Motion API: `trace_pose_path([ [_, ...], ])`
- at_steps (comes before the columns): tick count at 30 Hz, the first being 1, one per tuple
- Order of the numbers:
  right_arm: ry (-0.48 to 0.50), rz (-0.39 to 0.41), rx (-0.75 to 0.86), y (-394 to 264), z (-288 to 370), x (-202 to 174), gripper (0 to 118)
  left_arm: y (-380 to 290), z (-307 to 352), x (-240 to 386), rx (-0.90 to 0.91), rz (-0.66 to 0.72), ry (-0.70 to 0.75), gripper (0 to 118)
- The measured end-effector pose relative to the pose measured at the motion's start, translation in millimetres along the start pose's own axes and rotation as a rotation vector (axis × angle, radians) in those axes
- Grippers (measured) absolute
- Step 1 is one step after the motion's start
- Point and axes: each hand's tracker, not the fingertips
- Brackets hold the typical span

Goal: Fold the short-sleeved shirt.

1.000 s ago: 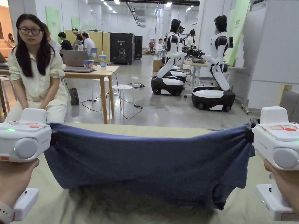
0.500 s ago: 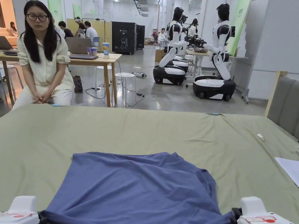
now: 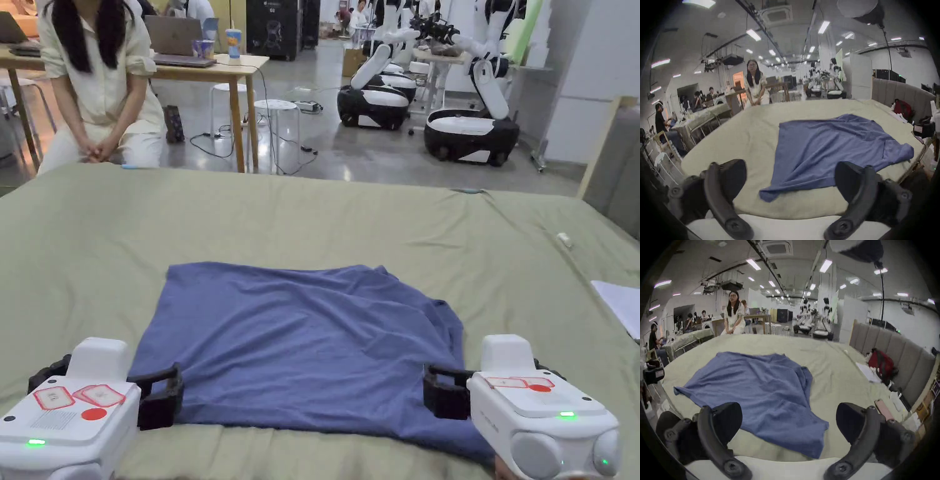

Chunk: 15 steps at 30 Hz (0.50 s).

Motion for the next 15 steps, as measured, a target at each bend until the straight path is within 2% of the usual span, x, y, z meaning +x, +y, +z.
trace_pose_path([
  [1,0.004,-0.001,0.024,0,4,-6,85,-2,1,3,-0.004,-0.002,0.012,54],
  [2,0.002,-0.005,0.043,-2,3,-12,40,-4,2,6,0.001,-0.012,0.016,19],
  [4,-0.023,0.028,0.077,-4,6,-25,18,-9,0,10,-0.004,-0.028,0.02,4],
  [5,-0.038,0.038,0.085,-6,6,-31,7,-11,-3,10,-0.021,-0.038,0.016,0],
  [6,-0.037,0.032,0.095,-8,6,-34,0,-12,-4,10,-0.029,-0.037,0.018,0],
  [8,0.026,-0.005,0.061,-7,4,-36,0,-14,-9,6,-0.084,-0.028,-0.026,0],
  [9,0.017,-0.005,0.061,-8,4,-38,0,-15,-9,2,-0.087,-0.031,-0.014,0],
  [15,0.012,0.042,0.025,-13,8,-42,0,-42,-17,-47,-0.264,-0.007,-0.034,0],
])
